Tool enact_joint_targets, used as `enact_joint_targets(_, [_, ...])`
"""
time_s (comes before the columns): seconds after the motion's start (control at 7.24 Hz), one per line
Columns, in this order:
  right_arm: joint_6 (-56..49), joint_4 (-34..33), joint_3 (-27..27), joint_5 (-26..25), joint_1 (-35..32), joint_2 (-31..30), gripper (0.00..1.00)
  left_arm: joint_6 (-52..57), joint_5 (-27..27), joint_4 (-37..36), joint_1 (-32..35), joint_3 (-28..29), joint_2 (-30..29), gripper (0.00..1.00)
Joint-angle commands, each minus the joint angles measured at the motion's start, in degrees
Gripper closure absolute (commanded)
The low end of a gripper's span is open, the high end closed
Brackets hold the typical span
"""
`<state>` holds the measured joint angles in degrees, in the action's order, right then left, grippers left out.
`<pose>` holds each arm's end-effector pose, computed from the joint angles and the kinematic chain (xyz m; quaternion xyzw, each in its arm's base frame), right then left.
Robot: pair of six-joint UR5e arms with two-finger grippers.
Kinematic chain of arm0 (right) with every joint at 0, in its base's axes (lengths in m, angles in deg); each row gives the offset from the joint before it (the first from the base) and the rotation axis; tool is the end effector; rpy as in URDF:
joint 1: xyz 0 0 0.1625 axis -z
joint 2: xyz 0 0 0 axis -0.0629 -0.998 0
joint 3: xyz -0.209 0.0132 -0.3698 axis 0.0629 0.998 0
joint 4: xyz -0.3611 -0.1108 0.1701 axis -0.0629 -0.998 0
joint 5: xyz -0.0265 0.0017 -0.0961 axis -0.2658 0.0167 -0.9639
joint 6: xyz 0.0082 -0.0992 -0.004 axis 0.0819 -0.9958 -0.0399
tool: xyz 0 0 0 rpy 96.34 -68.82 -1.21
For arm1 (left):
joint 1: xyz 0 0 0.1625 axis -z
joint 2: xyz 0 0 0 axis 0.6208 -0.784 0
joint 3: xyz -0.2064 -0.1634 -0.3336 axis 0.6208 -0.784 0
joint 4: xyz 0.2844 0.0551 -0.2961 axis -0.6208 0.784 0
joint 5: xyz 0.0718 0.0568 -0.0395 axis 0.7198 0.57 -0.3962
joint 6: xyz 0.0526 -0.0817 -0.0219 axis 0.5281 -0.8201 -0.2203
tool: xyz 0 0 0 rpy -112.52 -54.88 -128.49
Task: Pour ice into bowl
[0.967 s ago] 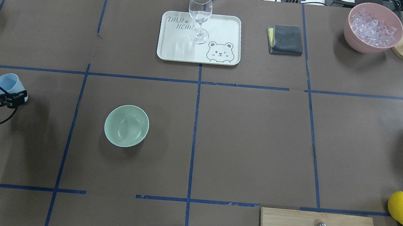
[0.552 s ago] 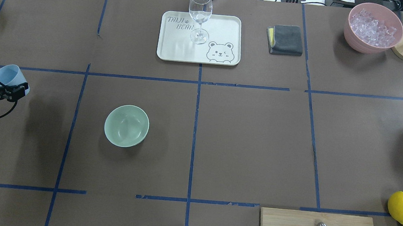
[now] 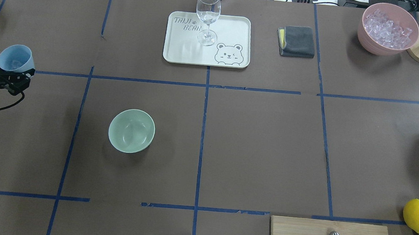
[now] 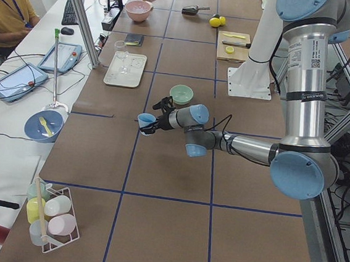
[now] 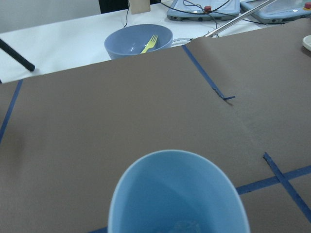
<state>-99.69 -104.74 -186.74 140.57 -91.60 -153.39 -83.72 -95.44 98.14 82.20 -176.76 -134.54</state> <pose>0.0501 -0.4728 0.6032 0.0676 -0.3524 -0.1515 0.9210 0.2313 -0.4271 0.5159 0.5111 0.3039 0.0925 0.7987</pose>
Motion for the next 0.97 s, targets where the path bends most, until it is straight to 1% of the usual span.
enact_joint_targets(0.0, [0.70, -0.09, 0.10, 0.22, -0.33, -2.18, 0.00, 4.58, -2.11, -0.82, 0.12, -0.93, -3.74, 1.00])
enact_joint_targets(0.14, [0.70, -0.09, 0.10, 0.23, -0.51, -2.62, 0.00, 4.67, -1.60, -0.82, 0.21, -0.75, -4.02, 1.00])
enact_joint_targets(0.28, [0.70, -0.09, 0.01, 0.23, -0.51, -2.98, 0.00, 5.02, 1.19, -0.82, 0.12, -1.19, -3.67, 1.00])
enact_joint_targets(0.41, [0.62, -0.09, 0.10, 0.23, -0.51, -3.07, 0.00, 10.85, 9.92, -1.09, -1.36, -1.63, -3.76, 1.00])
enact_joint_targets(0.55, [0.70, -0.09, 0.10, 0.23, -0.51, -3.15, 0.00, 15.35, 13.58, -1.09, -3.64, -1.89, -3.84, 1.00])
enact_joint_targets(0.69, [0.70, 0.00, -0.07, 0.23, -0.51, -3.68, 0.00, 16.79, 16.57, -1.17, -6.18, -1.98, -4.80, 1.00])
enact_joint_targets(0.83, [0.70, -0.09, 0.01, 0.23, -0.68, -3.77, 0.00, 18.28, 18.34, -1.96, -7.86, -2.16, -5.94, 1.00])
